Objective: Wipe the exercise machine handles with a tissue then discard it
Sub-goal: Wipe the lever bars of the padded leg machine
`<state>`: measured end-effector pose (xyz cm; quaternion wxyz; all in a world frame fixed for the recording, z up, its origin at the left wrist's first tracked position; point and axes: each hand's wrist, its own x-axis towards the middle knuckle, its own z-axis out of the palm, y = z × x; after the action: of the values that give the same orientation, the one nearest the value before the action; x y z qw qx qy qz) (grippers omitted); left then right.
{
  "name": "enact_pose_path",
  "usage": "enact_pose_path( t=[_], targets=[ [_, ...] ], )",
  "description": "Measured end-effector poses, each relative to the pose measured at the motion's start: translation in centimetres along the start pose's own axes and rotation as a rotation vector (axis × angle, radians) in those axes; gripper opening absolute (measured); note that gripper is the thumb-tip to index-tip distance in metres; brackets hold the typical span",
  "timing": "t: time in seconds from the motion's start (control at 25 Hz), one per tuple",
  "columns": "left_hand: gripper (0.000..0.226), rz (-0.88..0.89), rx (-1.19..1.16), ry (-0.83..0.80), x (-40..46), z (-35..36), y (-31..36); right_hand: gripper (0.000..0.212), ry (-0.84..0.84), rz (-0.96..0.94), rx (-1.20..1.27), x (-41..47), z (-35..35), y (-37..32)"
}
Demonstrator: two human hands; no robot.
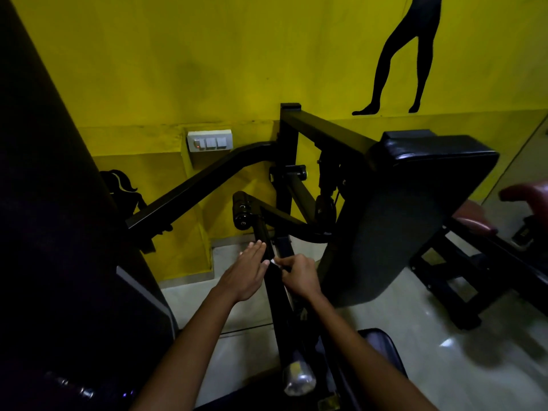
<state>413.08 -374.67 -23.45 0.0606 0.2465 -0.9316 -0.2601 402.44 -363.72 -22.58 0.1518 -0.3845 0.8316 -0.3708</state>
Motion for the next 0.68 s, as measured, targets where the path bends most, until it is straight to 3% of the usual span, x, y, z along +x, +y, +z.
enact_pose_path(
  t=[0.68],
  targets=[
    [0.052,-0.044,0.068,0.002,-7.2,1.3,5.5,0.027,-0.011,-0.186,-0.01,-12.5,-3.9,0.9]
  ],
)
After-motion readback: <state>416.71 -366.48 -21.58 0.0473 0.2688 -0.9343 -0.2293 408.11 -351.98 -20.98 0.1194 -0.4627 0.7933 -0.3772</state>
